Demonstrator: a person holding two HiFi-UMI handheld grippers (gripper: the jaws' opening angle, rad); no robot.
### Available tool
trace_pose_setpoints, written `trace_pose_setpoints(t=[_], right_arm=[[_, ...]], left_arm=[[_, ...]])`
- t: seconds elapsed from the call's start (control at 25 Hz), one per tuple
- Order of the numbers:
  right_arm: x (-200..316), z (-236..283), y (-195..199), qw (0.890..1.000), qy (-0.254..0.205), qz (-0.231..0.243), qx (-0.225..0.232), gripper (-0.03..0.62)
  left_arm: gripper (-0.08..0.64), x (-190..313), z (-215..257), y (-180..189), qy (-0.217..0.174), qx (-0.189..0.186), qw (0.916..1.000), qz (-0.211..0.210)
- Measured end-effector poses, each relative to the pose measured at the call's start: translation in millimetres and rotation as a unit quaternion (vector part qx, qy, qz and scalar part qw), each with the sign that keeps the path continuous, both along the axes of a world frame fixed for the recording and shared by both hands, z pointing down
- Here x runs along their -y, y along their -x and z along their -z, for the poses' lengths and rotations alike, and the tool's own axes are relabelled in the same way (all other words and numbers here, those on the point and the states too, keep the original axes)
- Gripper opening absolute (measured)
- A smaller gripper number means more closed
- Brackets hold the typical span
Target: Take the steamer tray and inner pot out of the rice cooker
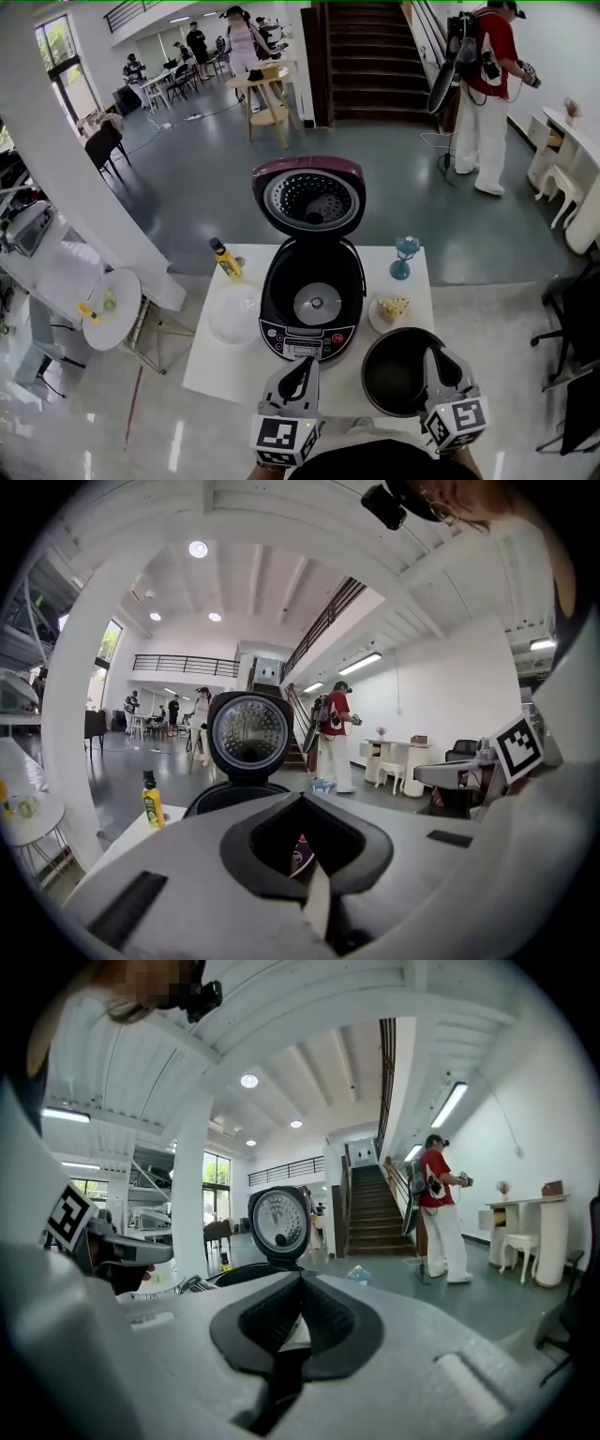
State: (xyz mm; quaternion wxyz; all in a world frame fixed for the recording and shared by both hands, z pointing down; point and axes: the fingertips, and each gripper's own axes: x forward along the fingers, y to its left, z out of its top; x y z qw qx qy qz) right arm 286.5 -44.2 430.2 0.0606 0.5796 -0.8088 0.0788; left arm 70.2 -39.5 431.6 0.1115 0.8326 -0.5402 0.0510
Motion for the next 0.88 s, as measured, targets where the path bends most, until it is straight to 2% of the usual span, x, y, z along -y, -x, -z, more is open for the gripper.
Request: trace_pose_setpoints(t=[0.12, 0.52, 0.68, 0.88], right_arm=[[-1.7, -1.2, -0.1, 1.000, 0.000, -0.009, 0.008, 0.002], [-7.5, -1.1, -7.2, 0.999, -0.002, -0.027, -0.029, 0.002], [-8.0, -2.1, -6.6, 1.000, -0.007, -0.017, -0.017, 0.002], [-5.4, -10.1, -13.4, 0.999, 0.011, -0.023, -0.043, 0.002]], left_arm=[[-0.001, 0.5, -3.2, -1.9, 0.004, 0.007, 1.0000, -0.006], [-0.001, -0.6, -6.1, -10.9, 0.006, 0.008, 0.9997, -0.023], [-0.002, -2.6, -14.1, -18.6, 0.015, 0.016, 0.9991, -0.035], [-0.001, -3.9, -20.6, -27.0, 0.022, 0.022, 0.9985, -0.044]])
